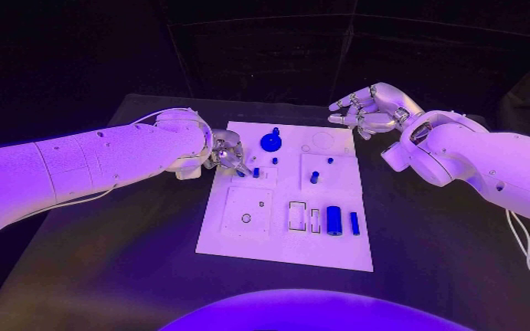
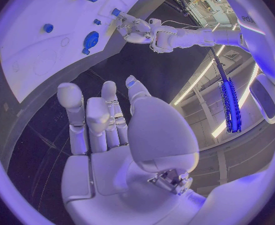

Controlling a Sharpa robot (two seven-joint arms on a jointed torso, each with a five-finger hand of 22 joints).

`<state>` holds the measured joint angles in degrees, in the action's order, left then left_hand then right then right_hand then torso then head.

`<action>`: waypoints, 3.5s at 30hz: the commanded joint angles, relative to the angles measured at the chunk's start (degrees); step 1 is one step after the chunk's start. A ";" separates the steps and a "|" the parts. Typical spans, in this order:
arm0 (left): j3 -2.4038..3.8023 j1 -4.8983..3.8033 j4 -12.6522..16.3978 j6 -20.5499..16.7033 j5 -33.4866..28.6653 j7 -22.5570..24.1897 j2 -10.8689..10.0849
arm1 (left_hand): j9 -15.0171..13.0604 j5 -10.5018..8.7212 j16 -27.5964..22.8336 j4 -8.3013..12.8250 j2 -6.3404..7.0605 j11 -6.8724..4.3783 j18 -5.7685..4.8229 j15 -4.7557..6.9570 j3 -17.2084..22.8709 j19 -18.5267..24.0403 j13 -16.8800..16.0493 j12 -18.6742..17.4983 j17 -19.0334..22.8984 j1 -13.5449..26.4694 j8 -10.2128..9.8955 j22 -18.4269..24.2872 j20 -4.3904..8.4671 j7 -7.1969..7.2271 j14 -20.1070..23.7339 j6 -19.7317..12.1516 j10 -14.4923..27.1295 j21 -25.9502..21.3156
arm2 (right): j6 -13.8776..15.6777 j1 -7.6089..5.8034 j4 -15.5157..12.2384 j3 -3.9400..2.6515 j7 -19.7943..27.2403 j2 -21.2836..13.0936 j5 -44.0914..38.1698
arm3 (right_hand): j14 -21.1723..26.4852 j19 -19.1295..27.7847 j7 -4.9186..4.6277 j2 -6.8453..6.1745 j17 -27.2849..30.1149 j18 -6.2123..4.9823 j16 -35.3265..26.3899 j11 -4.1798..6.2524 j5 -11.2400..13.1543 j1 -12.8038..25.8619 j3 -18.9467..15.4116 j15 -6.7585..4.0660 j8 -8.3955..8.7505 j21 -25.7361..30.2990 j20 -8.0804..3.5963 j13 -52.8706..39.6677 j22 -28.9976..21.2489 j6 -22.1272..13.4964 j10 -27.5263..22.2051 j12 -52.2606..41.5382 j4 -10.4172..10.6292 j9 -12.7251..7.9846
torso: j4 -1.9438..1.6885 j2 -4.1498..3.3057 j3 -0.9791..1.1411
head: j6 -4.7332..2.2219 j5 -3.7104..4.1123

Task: Assemble the parts on the task board

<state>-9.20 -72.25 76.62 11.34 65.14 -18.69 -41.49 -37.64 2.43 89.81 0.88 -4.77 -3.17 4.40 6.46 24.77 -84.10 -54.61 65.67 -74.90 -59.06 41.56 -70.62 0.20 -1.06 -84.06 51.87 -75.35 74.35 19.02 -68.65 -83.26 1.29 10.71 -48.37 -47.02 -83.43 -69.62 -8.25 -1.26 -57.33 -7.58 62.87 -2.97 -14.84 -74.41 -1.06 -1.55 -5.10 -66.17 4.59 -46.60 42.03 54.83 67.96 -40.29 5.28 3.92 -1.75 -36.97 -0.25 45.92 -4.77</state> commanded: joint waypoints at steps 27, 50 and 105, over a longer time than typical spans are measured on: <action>-0.01 -0.07 -0.95 2.53 0.84 -0.47 0.62 | -0.54 0.22 0.19 -1.79 1.88 0.07 -0.38 0.06 -2.78 -0.89 0.24 -0.23 -15.10 3.19 0.46 -0.09 0.29 0.19 -5.94 0.05 0.02 0.14 | -0.14 -0.09 -0.04 -0.03 0.43 0.14 0.18 | -0.27 0.35 0.05 0.41 0.00 -0.89 -0.27 -0.07 -0.25 0.19 -0.31 0.12 0.13 0.37 0.09 0.17 -0.27 -0.30 -0.33 0.28 0.11 -0.04 | -0.03 -0.03 0.00 | 0.12 -0.01; -0.01 -0.09 -1.78 3.56 0.84 -0.56 1.33 | -0.95 0.24 0.19 -4.66 1.37 -0.08 -0.46 0.16 -6.40 -1.07 -0.36 0.20 -15.10 6.87 0.53 -0.71 0.31 0.38 -5.94 0.61 -0.37 0.50 | -0.11 -0.10 -0.09 -0.03 0.42 0.12 0.18 | -0.28 0.33 0.05 0.42 0.02 -0.89 -0.33 -0.08 -0.26 0.26 -0.38 0.12 0.13 0.39 0.09 0.21 -0.26 -0.31 -0.36 0.31 0.18 -0.03 | -0.08 -0.01 -0.01 | 0.09 0.17; 0.00 -0.13 -0.70 3.63 0.85 -0.54 0.23 | -1.38 0.29 0.19 -5.41 0.27 -0.38 -0.59 0.36 -6.39 -1.34 -0.75 0.55 -15.10 8.25 0.69 -1.59 0.40 0.76 -5.94 0.86 -0.79 1.11 | -0.19 -0.09 0.10 -0.03 0.40 0.25 0.18 | -0.28 0.34 0.04 0.43 0.00 -0.89 -0.34 -0.08 -0.27 0.31 -0.43 0.13 0.13 0.41 0.10 0.24 -0.29 -0.32 -0.37 0.33 0.23 -0.03 | -0.04 -0.01 -0.04 | 0.27 0.09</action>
<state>-9.15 -72.39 75.87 14.42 65.75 -18.75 -41.18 -38.93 2.47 89.81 -4.58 -4.23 -3.59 4.40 6.45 18.05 -84.09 -55.34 65.90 -74.93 -50.79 42.44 -72.27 0.19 -0.52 -84.06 52.44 -75.77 75.33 18.99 -68.64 -83.12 1.29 10.71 -48.18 -47.02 -83.43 -69.62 -8.25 -1.26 -57.33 -7.57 62.88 -2.97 -14.84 -74.41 -1.23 -1.55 -5.10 -65.99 4.59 -46.45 41.83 54.83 67.96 -40.29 5.45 3.92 -1.76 -36.97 -0.30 46.22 -4.74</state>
